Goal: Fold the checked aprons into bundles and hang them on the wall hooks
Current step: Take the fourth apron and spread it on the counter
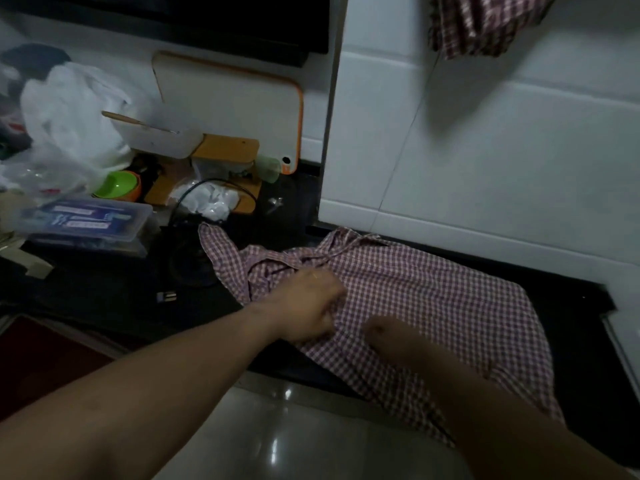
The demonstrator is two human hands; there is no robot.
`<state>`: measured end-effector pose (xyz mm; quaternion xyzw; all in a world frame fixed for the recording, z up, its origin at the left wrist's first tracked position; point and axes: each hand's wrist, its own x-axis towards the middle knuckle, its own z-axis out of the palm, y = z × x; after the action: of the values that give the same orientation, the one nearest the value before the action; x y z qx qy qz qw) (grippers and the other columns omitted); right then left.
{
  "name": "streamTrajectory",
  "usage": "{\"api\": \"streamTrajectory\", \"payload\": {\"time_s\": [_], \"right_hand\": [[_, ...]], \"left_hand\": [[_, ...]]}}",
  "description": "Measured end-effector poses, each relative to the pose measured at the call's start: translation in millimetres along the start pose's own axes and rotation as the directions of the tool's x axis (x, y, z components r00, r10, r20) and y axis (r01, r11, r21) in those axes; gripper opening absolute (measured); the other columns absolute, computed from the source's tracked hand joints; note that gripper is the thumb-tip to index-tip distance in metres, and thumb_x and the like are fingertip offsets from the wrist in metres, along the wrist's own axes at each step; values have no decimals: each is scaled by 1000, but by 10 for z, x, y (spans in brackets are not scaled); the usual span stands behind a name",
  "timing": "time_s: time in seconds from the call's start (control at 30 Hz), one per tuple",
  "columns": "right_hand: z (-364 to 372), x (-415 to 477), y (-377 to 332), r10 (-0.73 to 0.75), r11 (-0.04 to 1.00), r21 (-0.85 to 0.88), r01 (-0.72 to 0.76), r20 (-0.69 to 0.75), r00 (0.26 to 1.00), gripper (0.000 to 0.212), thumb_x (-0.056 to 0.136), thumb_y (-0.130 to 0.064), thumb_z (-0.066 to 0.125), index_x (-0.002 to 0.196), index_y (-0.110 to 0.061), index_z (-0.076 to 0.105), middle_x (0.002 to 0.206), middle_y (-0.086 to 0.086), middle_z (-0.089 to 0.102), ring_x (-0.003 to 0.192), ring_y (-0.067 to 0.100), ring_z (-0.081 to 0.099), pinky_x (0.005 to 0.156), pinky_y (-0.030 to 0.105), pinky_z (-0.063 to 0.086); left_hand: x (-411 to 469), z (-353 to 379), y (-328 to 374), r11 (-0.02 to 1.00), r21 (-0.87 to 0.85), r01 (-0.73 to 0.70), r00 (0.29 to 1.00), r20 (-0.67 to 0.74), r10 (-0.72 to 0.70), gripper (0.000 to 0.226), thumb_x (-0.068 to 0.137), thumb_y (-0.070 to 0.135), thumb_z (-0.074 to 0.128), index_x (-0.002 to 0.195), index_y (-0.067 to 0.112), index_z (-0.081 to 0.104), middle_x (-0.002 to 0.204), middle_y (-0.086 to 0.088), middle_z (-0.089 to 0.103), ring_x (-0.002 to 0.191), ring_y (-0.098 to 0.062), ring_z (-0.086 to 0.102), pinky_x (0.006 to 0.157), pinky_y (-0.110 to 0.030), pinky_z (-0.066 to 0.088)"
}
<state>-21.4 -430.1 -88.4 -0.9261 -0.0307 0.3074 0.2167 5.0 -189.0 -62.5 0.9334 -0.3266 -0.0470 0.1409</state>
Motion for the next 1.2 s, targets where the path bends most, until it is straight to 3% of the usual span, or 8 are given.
{"api": "streamTrajectory", "payload": {"time_s": [0.1, 0.27, 0.57, 0.8, 0.9, 1.0, 1.1, 1.2], "right_hand": [[143, -201, 364, 38, 973, -230, -20, 76, 996, 42, 101, -46, 38, 121, -24, 67, 136, 6, 64, 121, 26, 59, 105, 34, 44], [-82, -829, 1223, 141, 902, -420, -99, 71, 987, 55, 69, -82, 28, 83, -34, 51, 104, -12, 62, 103, 18, 58, 107, 49, 38], [-493, -1436, 2109, 178, 804, -580, -131, 24, 984, 40, 90, -57, 51, 121, -35, 65, 134, -3, 62, 129, 24, 54, 114, 36, 34], [-1062, -1442, 2154, -50, 996, -82, 38, -153, 987, 20, 94, -41, 64, 79, -45, 53, 103, -17, 61, 102, 12, 58, 94, 31, 48], [-1426, -1300, 2259, 37, 999, 31, -36, -3, 999, 24, 87, -25, 75, 80, -35, 55, 95, -16, 60, 96, 12, 60, 82, 27, 48], [-1815, -972, 2368, 99, 994, -47, -95, 79, 992, 19, 81, -20, 80, 77, -30, 64, 91, -9, 65, 96, 18, 64, 80, 29, 49], [-2015, -580, 2483, 195, 955, 290, -69, -435, 879, 33, 83, -19, 83, 109, -19, 63, 117, 6, 62, 111, 24, 59, 87, 27, 43], [-1805, -382, 2630, 528, 638, 763, -99, -341, 778, 97, 81, -46, 84, 154, -5, 35, 151, 17, 48, 132, 34, 54, 103, 40, 49]], "left_hand": [[137, 397, 131, 970, 201, -139, 925, 376, 54, 63, 79, 58, 54, 137, 33, 50, 133, 1, 61, 127, -20, 52, 125, -50, 18], [-30, 473, -155, 976, 219, 10, 865, 488, -118, 21, 94, 51, 50, 105, 34, 58, 112, 0, 69, 104, -25, 62, 98, -38, 49], [39, 168, 471, 947, 318, 49, 811, 540, -223, 56, 81, 68, 54, 126, 35, 60, 128, 2, 68, 116, -24, 64, 98, -32, 49], [795, 547, 1434, 986, 42, 164, 803, 575, -158, 64, 87, 48, 67, 146, 27, 52, 129, 1, 70, 114, -21, 66, 96, -30, 46], [1120, 452, 1266, 957, -180, 228, 826, 556, -92, 13, 90, 21, 69, 102, 22, 75, 82, 13, 76, 72, -3, 65, 74, -26, 49], [1600, -45, 934, 946, -253, 202, 875, 481, -58, 33, 92, 14, 72, 75, 42, 71, 68, 26, 67, 63, 6, 58, 66, -20, 46], [2177, -258, 671, 987, 8, 162, 962, 223, -160, 20, 89, 35, 71, 108, 38, 66, 117, 5, 69, 105, -18, 64, 89, -34, 48], [2376, 43, 690, 952, 283, 111, 993, -74, -94, 47, 88, 45, 59, 134, 35, 53, 126, -4, 54, 116, -32, 54, 99, -49, 41]]}}
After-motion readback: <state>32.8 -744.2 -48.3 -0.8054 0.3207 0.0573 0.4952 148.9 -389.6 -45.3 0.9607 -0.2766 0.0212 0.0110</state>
